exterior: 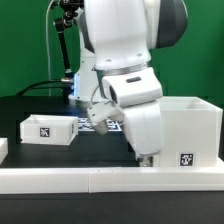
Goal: Assemble drawer
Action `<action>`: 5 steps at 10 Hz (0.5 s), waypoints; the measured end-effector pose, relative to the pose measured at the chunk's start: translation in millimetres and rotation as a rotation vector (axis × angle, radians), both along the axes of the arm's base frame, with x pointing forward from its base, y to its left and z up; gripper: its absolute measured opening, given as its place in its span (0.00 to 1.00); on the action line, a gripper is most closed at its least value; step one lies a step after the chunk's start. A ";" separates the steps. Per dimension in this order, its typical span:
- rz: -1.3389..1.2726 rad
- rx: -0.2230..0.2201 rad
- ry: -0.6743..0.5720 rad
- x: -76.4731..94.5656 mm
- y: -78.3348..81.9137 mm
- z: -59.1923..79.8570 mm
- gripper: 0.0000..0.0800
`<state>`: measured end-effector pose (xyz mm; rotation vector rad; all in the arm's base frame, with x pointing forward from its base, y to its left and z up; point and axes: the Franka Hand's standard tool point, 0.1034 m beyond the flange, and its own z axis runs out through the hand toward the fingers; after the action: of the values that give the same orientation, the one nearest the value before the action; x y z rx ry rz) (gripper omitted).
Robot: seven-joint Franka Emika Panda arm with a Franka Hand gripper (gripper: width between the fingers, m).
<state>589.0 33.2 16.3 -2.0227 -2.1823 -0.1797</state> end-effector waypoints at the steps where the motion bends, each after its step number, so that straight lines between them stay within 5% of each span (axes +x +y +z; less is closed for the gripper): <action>1: -0.013 -0.002 0.003 0.0 0.8 0.1 0.81; 3: -0.018 -0.005 0.009 -1.0 -8.9 -1.2 0.81; 5: -0.026 -0.016 0.005 1.3 -34.9 -0.8 0.81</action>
Offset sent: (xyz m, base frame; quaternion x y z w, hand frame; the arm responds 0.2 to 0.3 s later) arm 0.0023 -0.0436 0.0062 0.0129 -0.0095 -0.0228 0.9996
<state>590.3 -1.7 15.5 -2.0583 -2.1623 -0.1617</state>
